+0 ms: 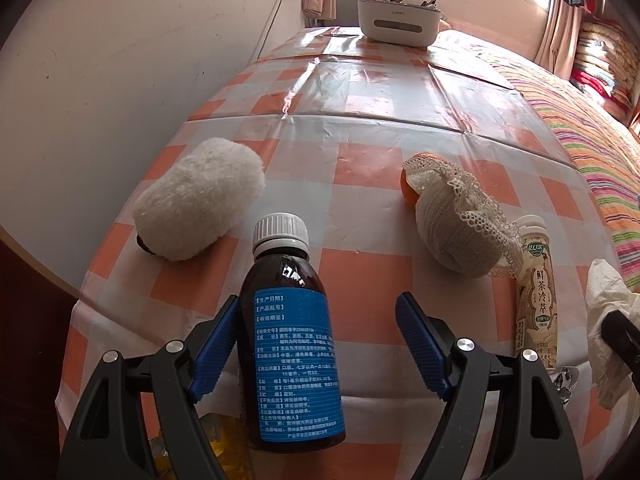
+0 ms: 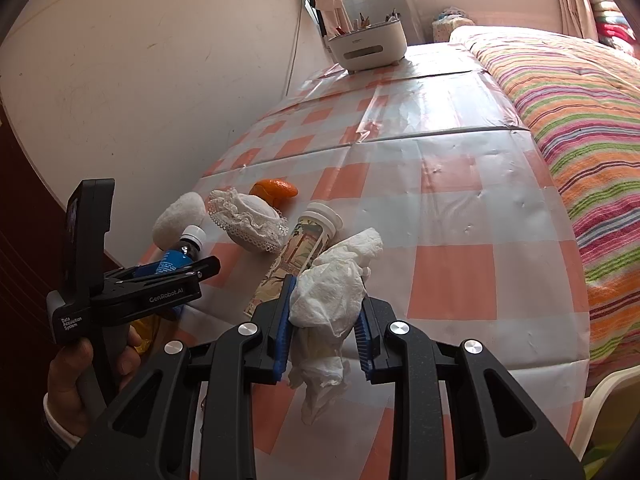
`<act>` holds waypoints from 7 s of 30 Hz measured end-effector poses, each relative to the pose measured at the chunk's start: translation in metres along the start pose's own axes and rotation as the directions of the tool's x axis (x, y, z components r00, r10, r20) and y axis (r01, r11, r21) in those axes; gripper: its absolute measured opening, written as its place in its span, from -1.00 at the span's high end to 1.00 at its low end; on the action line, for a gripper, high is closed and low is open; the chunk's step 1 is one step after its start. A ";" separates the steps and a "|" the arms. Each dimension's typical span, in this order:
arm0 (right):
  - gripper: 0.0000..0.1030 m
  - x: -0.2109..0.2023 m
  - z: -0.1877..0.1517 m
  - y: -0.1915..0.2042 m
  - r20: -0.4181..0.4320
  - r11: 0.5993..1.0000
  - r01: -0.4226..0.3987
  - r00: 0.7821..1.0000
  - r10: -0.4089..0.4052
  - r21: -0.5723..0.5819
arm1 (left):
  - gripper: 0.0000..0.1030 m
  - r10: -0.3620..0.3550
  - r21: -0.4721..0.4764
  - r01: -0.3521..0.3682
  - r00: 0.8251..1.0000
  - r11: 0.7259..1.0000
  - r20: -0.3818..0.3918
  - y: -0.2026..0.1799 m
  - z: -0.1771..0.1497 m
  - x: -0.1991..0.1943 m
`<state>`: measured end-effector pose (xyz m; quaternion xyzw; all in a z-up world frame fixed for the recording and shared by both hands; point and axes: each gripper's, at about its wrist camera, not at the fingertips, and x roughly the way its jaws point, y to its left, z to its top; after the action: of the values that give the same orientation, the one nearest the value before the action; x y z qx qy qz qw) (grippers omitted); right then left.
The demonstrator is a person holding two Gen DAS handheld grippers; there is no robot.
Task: Collect trash
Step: 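Grasp the dark brown blue-labelled bottle with the left gripper while the right holds the tissue, then carry the tissue into the bin and open the right gripper while the left carries the bottle, then lower the brown bottle into the bin and open the left gripper, then move both open grippers back toward the remaining table items, then grasp the yellow snack wrapper with the left gripper while the right grasps the printed tube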
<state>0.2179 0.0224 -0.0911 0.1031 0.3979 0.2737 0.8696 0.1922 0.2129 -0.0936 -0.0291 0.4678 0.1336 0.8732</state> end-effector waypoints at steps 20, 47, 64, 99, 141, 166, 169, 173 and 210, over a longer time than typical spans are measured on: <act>0.49 -0.011 -0.003 -0.003 0.016 1.000 0.006 1.000 -0.006 0.000 | 0.20 -0.025 0.010 0.025 1.000 1.000 0.012 -0.007 -0.007 -0.002; 0.49 -0.055 -0.012 -0.019 0.094 0.996 0.090 0.992 -0.088 -0.018 | 0.20 -0.137 0.091 0.124 0.979 0.988 0.154 -0.050 -0.026 -0.059; 0.48 -0.109 -0.034 -0.058 0.155 0.982 0.187 0.970 -0.186 0.011 | 0.20 -0.240 0.184 0.206 0.952 0.961 0.189 -0.094 -0.053 -0.085; 0.33 -0.203 -0.091 -0.140 0.234 0.917 0.357 0.890 -0.393 0.180 | 0.20 -0.497 0.425 0.411 0.861 0.806 0.109 -0.246 -0.117 -0.153; -0.41 -0.258 -0.098 -0.173 0.387 0.881 0.277 0.818 -0.425 0.383 | -0.35 -0.477 0.561 0.372 0.878 0.739 0.047 -0.306 -0.136 -0.152; -0.42 -0.189 -0.069 -0.121 0.293 0.925 0.290 0.887 -0.356 0.245 | -0.41 -0.347 0.348 0.274 0.923 0.897 0.167 -0.169 -0.086 -0.126; -0.42 -0.177 -0.064 -0.107 0.285 0.935 0.282 0.898 -0.336 0.215 | -0.41 -0.319 0.308 0.252 0.928 0.917 0.190 -0.148 -0.082 -0.126; -0.43 -0.160 -0.058 -0.088 0.271 0.948 0.266 0.912 -0.306 0.176 | -0.41 -0.274 0.253 0.219 0.938 0.943 0.212 -0.118 -0.078 -0.128; -0.44 0.037 0.008 0.051 -0.056 0.988 0.104 0.992 -0.111 -0.112 | -0.41 -0.039 -0.091 0.047 0.996 0.995 0.085 0.071 -0.077 -0.072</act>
<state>0.2241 0.0860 -0.0890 0.0255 0.4144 0.2506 0.8745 0.0735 0.2533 -0.0719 -0.0742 0.4235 0.1373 0.8924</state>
